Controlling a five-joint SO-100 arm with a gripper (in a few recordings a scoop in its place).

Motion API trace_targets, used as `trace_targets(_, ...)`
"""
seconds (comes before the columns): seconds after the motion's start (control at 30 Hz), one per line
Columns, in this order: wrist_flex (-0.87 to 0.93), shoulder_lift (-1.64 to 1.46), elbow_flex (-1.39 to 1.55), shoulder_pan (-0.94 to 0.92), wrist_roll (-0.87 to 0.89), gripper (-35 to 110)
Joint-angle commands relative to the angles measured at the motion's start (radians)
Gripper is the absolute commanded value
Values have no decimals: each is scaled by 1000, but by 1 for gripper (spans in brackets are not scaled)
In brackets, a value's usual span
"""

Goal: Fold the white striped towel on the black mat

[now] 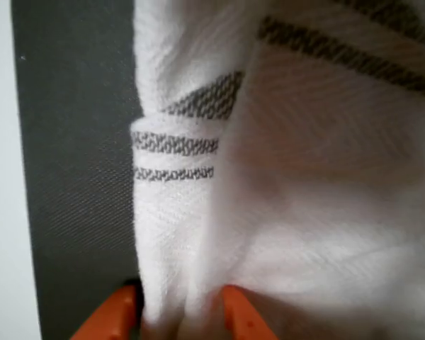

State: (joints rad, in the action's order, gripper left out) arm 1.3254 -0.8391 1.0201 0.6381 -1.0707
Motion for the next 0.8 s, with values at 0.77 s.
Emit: trace_targets(0.77,8,-258,118,8,-40,0)
